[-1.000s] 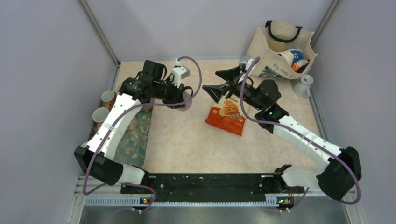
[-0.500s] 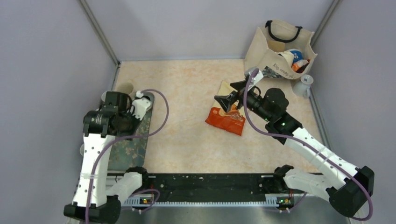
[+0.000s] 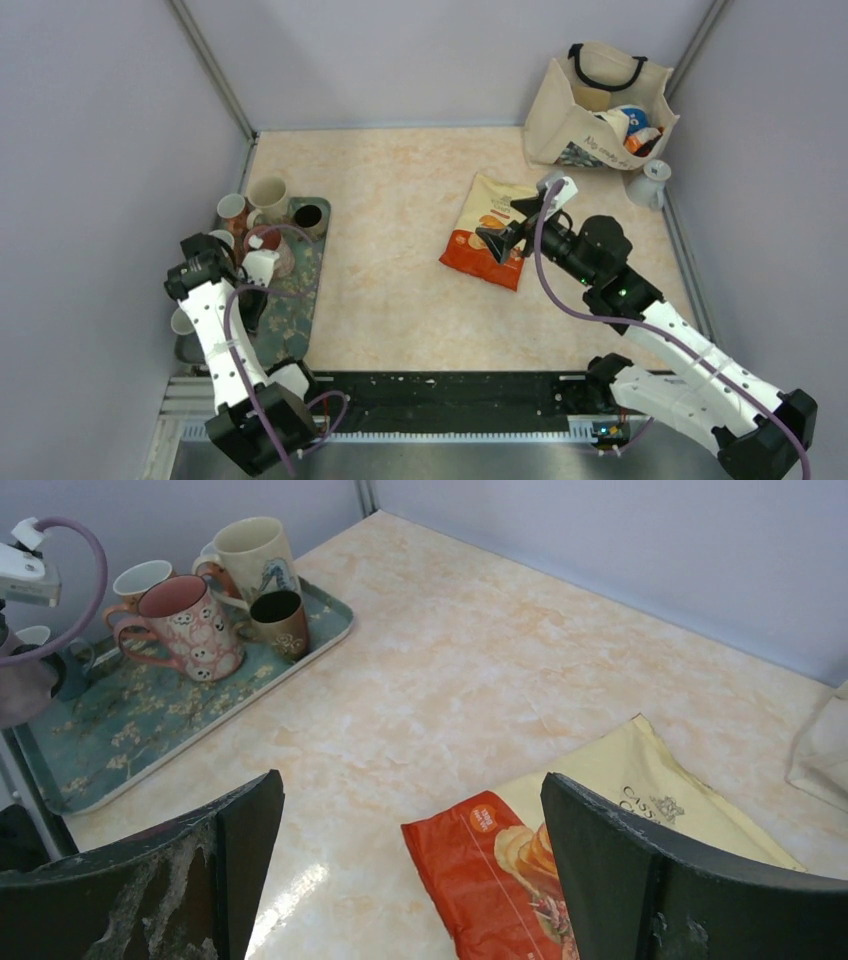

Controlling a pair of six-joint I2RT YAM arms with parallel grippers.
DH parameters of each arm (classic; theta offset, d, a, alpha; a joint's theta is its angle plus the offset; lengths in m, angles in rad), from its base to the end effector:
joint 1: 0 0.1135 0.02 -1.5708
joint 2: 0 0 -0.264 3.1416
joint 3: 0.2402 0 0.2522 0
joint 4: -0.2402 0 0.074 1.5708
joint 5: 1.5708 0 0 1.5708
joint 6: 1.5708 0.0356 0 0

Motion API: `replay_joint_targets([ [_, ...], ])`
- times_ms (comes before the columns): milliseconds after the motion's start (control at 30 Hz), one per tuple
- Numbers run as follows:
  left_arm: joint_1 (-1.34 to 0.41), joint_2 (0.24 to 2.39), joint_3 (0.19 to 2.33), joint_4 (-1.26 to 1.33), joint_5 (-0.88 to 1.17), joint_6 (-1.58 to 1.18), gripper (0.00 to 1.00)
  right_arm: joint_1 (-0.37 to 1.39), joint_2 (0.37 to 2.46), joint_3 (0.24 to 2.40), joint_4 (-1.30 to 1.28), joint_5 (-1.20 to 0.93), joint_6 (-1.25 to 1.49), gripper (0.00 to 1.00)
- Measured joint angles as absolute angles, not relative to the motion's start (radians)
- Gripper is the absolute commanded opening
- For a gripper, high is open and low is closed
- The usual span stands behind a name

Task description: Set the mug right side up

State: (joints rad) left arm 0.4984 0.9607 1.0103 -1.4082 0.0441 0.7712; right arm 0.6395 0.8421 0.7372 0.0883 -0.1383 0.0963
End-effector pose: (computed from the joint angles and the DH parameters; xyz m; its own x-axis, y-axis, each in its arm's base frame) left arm 0.1180 0.0624 0.2948 -0.9429 0.2796 -0.1811 0.2619 0.9581 0.1159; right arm 0.1602 0.1253 0.3427 -0.0807 0.0587 -0.9950 -0.6972 0.7101 0.0984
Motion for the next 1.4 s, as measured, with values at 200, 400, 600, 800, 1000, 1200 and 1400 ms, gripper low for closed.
replay_joint_targets([
  [200, 0.664, 1.074, 0.916, -1.3, 0.102, 0.871, 0.0, 0.64, 0.806, 0.712, 0.08, -0.113, 0.069, 0.99],
  [400, 0.696, 1.12, 0.844, -1.142, 0.16, 0.919, 0.0, 0.64, 0.812, 0.714, 0.064, -0.054, 0.059, 0.99],
  [600, 0.698, 1.185, 0.767, -0.995, 0.171, 0.936, 0.0, 0.64, 0.857, 0.728, -0.007, 0.141, 0.059, 0.99],
  [800, 0.7, 1.185, 0.748, -0.91, 0.204, 0.95, 0.34, 0.608, 0.864, 0.733, -0.079, 0.373, 0.083, 0.99],
  [1000, 0.701, 1.187, 0.757, -0.911, 0.244, 0.965, 0.59, 0.342, 0.865, 0.749, -0.147, 0.4, 0.196, 0.99],
  [1200, 0.701, 1.187, 0.886, -1.032, 0.302, 0.975, 0.64, 0.05, 0.902, 0.746, -0.166, 0.343, 0.397, 0.99],
  [1400, 0.7, 1.187, 1.092, -1.159, 0.396, 0.957, 0.66, -0.168, 1.012, 0.706, -0.116, 0.296, 0.669, 0.95],
])
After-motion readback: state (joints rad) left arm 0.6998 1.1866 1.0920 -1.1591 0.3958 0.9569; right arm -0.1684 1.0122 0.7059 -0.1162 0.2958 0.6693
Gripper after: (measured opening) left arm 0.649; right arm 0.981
